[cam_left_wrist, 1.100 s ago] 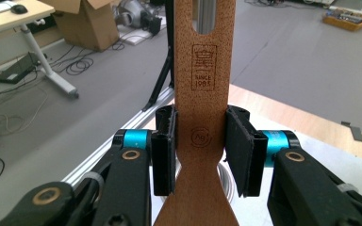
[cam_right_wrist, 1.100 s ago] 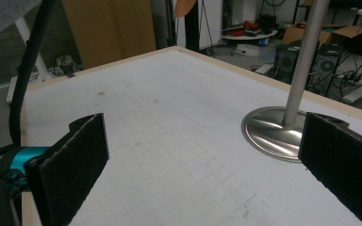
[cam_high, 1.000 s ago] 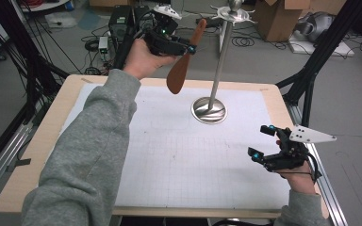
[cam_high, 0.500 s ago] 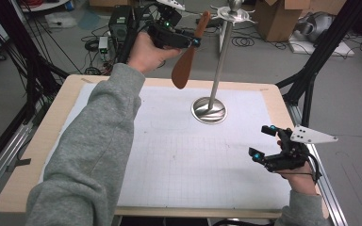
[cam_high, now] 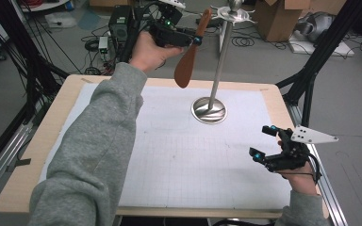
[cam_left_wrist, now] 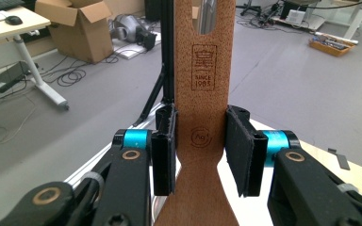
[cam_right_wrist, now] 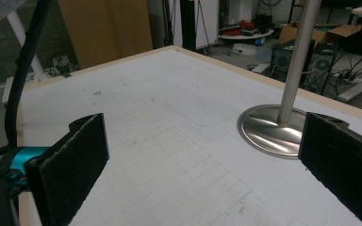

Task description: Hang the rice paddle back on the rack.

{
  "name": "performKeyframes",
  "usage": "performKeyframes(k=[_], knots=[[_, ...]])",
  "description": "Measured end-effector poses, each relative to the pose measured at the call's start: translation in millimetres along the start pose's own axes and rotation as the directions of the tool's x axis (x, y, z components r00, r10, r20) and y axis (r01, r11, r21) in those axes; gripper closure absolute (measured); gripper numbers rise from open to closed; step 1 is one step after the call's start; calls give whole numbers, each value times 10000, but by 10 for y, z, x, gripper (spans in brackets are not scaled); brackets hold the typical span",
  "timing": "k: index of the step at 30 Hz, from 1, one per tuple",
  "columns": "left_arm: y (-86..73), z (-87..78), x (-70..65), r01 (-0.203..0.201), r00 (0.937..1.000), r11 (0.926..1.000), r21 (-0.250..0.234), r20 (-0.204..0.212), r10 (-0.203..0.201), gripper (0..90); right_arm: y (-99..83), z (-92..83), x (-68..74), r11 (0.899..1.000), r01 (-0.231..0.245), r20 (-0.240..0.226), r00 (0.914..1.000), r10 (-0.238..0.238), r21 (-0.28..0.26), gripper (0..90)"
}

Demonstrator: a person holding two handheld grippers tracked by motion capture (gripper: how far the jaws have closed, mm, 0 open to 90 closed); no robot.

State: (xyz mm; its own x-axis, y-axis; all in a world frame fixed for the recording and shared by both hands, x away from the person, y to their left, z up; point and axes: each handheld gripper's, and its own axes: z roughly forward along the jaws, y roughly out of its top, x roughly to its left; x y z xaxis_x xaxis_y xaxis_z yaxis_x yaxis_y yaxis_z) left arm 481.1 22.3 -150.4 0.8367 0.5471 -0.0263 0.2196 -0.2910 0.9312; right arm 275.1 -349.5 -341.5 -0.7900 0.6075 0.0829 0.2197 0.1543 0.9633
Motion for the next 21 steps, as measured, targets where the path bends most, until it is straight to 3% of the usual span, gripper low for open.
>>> performKeyframes(k=[21], knots=[[12, 91, -14, 54, 10000, 10000, 50, 69, -54, 651, -1, -38, -3, 10000, -16, 106, 9999, 16, 13, 11]])
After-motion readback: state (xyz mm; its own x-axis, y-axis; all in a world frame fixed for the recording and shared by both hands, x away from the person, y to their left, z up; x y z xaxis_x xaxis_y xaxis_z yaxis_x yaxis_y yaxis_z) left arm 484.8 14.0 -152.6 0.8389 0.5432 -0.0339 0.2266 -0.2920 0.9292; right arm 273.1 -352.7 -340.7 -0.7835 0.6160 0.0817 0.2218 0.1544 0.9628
